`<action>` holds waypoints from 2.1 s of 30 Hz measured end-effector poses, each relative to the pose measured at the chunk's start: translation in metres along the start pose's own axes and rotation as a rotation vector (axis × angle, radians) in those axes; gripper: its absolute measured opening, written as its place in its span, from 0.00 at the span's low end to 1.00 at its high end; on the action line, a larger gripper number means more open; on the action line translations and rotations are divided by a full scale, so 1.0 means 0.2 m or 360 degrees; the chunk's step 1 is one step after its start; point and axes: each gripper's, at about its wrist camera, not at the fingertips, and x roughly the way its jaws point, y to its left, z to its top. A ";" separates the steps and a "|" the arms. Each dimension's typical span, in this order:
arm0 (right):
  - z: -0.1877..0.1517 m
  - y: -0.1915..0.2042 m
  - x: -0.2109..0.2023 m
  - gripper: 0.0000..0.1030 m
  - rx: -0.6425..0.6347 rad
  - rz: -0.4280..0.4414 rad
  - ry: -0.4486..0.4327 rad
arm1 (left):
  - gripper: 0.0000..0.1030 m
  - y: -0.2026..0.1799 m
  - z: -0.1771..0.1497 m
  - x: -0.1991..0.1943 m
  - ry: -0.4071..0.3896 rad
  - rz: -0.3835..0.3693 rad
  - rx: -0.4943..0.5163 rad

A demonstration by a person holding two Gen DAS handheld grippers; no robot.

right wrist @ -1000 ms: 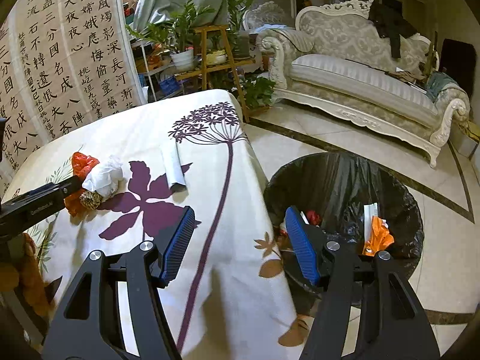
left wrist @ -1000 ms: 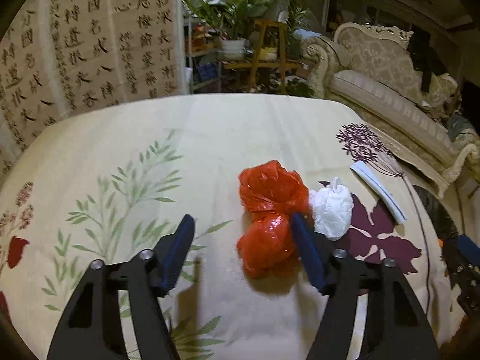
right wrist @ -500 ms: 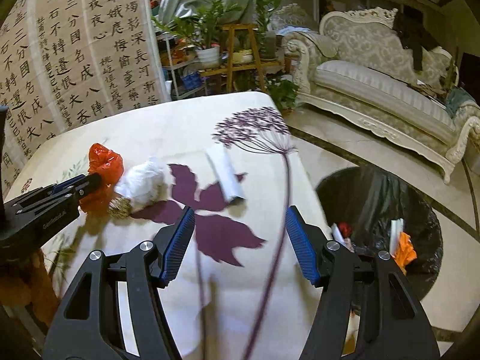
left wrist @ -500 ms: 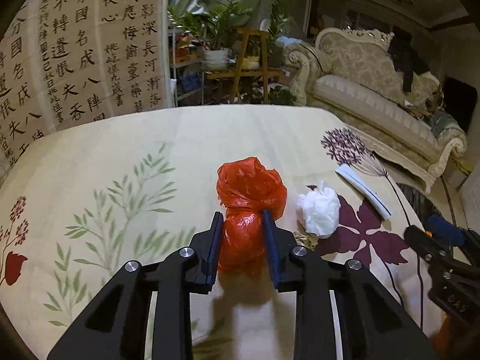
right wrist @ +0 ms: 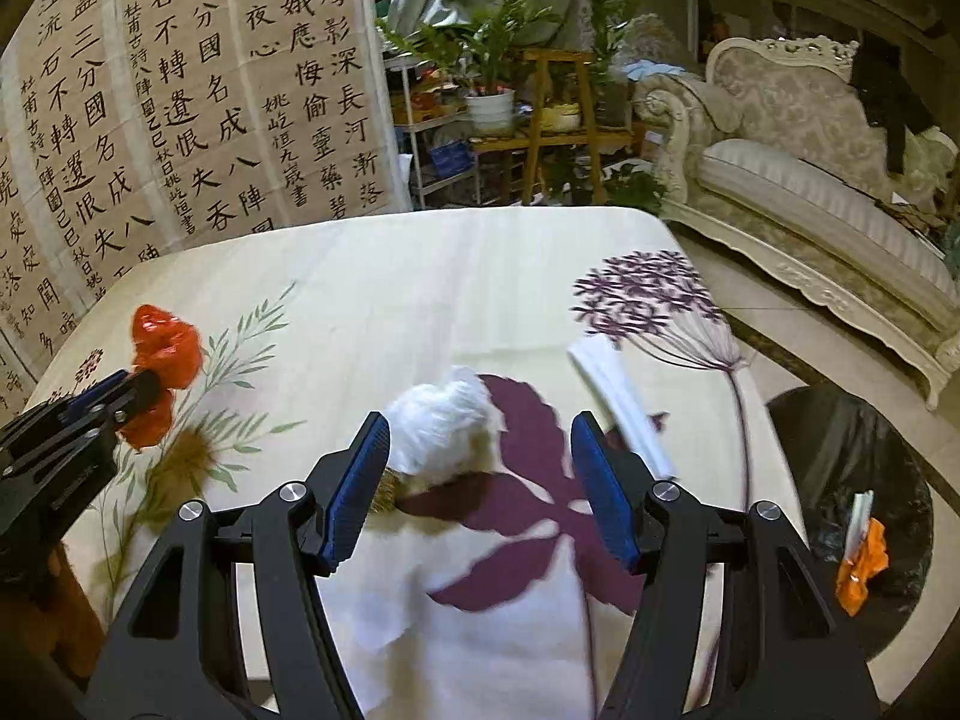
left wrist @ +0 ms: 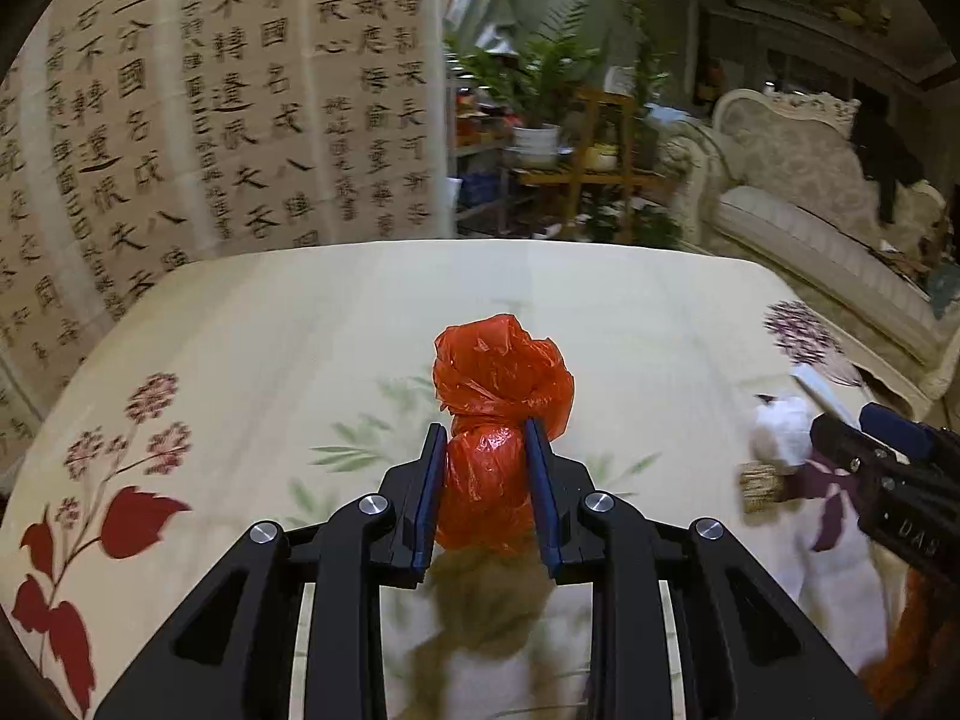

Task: Collect trash
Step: 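Grasp the red plastic bag with the left tool while the right tool grasps the white tissue, then carry the red bag and white tissue over the black bin while both tools open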

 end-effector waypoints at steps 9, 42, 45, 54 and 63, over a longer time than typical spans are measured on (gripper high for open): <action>0.02 0.05 0.13 0.43 -0.0003 0.0028 0.0126 | 0.27 0.14 -0.04 0.00 0.0033 0.0045 -0.0082; -0.24 -0.27 -0.32 0.28 0.0139 -0.0170 -0.0035 | 0.27 -0.19 -0.14 -0.25 -0.0036 -0.0148 0.0012; -0.28 -0.32 -0.37 0.28 0.0154 -0.0201 -0.0045 | 0.27 -0.24 -0.16 -0.28 -0.0043 -0.0179 0.0030; -0.37 -0.51 -0.50 0.28 0.0250 -0.0287 -0.0086 | 0.27 -0.49 -0.19 -0.35 -0.0068 -0.0287 0.0127; -0.40 -0.83 -0.57 0.28 0.0387 -0.0424 -0.0132 | 0.27 -0.87 -0.20 -0.35 -0.0080 -0.0462 0.0284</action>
